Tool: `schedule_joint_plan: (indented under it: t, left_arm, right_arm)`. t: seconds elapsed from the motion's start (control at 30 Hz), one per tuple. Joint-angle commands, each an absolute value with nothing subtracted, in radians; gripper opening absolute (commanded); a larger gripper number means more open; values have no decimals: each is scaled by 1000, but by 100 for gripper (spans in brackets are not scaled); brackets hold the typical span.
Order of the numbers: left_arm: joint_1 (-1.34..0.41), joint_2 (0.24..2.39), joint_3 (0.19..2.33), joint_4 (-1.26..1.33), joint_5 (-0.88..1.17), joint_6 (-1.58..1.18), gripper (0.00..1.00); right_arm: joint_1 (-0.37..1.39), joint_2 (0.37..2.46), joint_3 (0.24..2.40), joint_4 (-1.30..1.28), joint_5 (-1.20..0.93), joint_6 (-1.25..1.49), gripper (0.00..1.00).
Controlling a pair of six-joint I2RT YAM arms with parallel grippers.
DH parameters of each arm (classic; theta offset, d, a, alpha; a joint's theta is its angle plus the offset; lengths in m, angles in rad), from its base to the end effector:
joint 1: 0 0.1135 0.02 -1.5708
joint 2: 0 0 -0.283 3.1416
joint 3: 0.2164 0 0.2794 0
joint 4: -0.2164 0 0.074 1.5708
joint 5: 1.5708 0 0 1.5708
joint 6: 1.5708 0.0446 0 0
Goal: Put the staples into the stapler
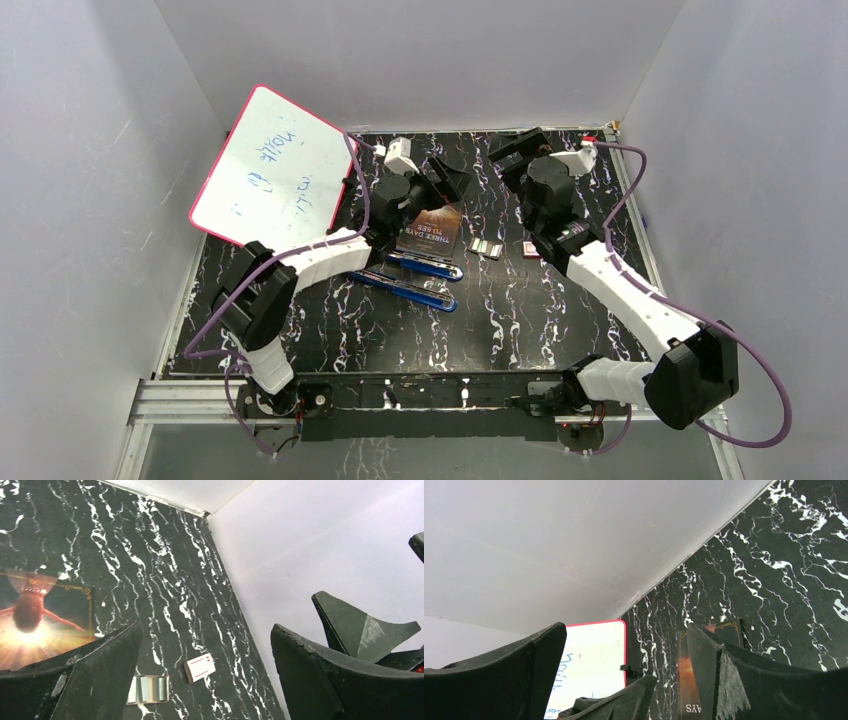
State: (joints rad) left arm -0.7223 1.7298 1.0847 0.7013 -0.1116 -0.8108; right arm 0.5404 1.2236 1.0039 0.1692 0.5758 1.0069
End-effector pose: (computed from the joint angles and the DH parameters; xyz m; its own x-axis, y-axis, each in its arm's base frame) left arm 0.3312 -0.2852 0.2834 -0.3867 -0.6193 -0.6833 0.4257 0.5374 -0.7280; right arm 0.2821 0.1409 0.3731 0.0063 0.8305 -0.5570 0.0552 0.5559 0.8294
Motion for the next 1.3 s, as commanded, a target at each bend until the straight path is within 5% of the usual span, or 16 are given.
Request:
schedule_joint_plan:
  t: [0.0, 0.47, 0.7, 1.27]
  left_arm:
    - [-727, 1720, 1137, 724, -73, -856, 98]
    - [-722, 1792, 1189, 906, 72, -980, 98]
    - [-733, 1776, 1202, 909, 75, -920, 98]
    - [-736, 1787, 1253, 903, 76, -946, 98]
  right_arm:
    - [549, 1178, 1079, 176, 616, 977, 98]
    - [561, 1257, 1407, -208, 679, 1024, 98]
    - [562, 1175, 1278, -45, 661, 1006, 98]
    - [564, 1189, 1357, -74, 662, 992, 98]
